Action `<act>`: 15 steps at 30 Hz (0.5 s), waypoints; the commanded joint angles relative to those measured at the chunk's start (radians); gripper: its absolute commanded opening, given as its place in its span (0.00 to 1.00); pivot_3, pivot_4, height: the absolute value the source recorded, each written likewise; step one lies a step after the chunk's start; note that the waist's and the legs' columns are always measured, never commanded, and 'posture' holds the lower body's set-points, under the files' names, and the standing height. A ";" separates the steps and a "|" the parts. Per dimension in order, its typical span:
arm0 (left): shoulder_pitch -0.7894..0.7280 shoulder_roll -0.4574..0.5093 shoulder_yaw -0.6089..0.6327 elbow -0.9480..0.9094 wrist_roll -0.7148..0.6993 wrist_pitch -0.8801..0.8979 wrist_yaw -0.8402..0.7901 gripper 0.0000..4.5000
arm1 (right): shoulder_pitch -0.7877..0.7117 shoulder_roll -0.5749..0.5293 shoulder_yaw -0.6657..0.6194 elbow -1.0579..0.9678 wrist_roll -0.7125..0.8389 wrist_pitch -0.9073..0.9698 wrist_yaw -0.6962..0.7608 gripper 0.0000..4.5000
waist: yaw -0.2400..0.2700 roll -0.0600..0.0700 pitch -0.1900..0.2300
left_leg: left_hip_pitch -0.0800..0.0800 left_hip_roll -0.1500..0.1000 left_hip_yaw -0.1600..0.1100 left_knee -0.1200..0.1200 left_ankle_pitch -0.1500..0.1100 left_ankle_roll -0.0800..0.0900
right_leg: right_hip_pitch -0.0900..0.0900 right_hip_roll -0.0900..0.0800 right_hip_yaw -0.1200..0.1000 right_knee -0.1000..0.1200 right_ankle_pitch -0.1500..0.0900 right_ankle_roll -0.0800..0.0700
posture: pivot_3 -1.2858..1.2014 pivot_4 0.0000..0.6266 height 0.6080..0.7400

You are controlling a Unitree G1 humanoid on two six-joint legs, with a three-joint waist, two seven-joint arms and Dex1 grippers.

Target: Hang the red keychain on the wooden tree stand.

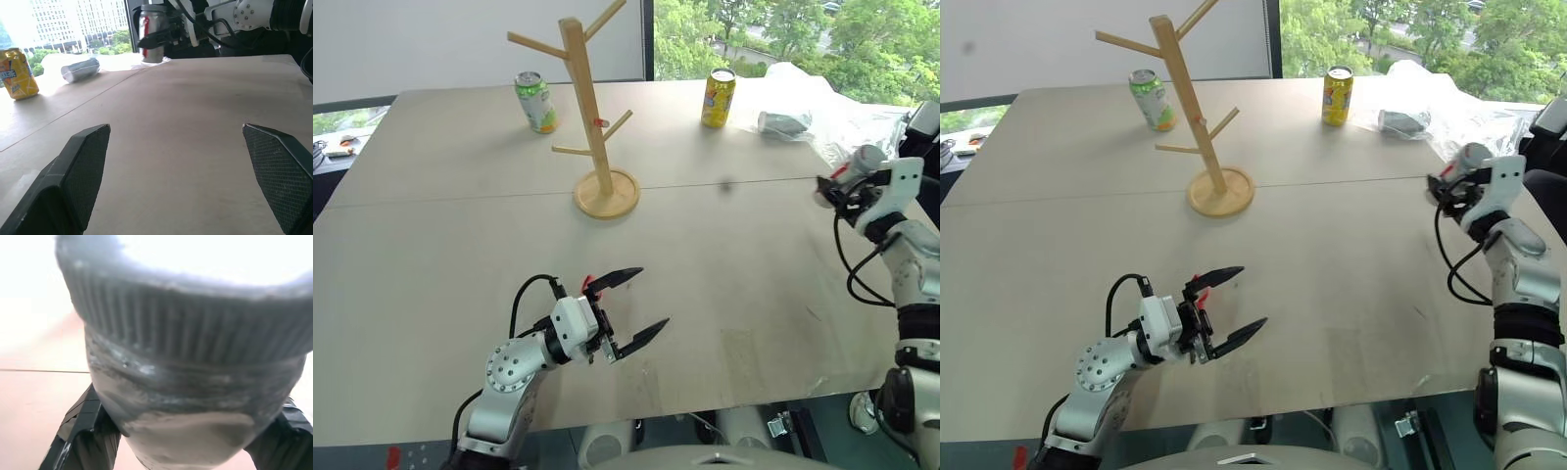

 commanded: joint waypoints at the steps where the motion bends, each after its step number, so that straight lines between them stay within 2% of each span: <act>1: -0.012 -0.006 -0.006 -0.012 -0.016 0.016 0.007 1.00 | -0.061 -0.048 -0.057 0.115 -0.016 0.011 -0.090 0.64 | -0.001 0.000 0.000 | 0.000 0.000 0.000 0.000 0.000 0.000 | 0.000 0.000 0.000 0.000 0.000 0.000 | 0.52 0.24 1.00; 13: -0.018 -0.007 0.005 -0.010 -0.024 0.033 0.002 1.00 | -0.083 -0.046 -0.078 0.197 -0.009 0.038 -0.099 0.64 | -0.017 0.001 -0.001 | 0.000 0.002 -0.001 0.000 0.000 0.000 | 0.000 0.000 0.002 0.000 0.000 0.000 | 0.52 0.24 1.00; 14: -0.018 -0.005 0.008 -0.009 -0.026 0.033 0.000 1.00 | -0.082 -0.046 -0.078 0.195 -0.009 0.038 -0.098 0.80 | -0.017 0.001 -0.001 | 0.000 0.002 -0.001 0.000 0.000 0.000 | 0.000 0.000 0.002 0.000 0.000 0.000 | 0.52 0.24 1.00; 15: -0.017 -0.005 0.009 -0.008 -0.027 0.032 -0.001 1.00 | -0.083 -0.045 -0.080 0.195 -0.009 0.037 -0.097 0.87 | -0.017 0.001 -0.001 | 0.000 0.002 -0.001 0.000 0.000 0.000 | 0.000 0.000 0.002 0.000 0.000 0.000 | 0.52 0.24 1.00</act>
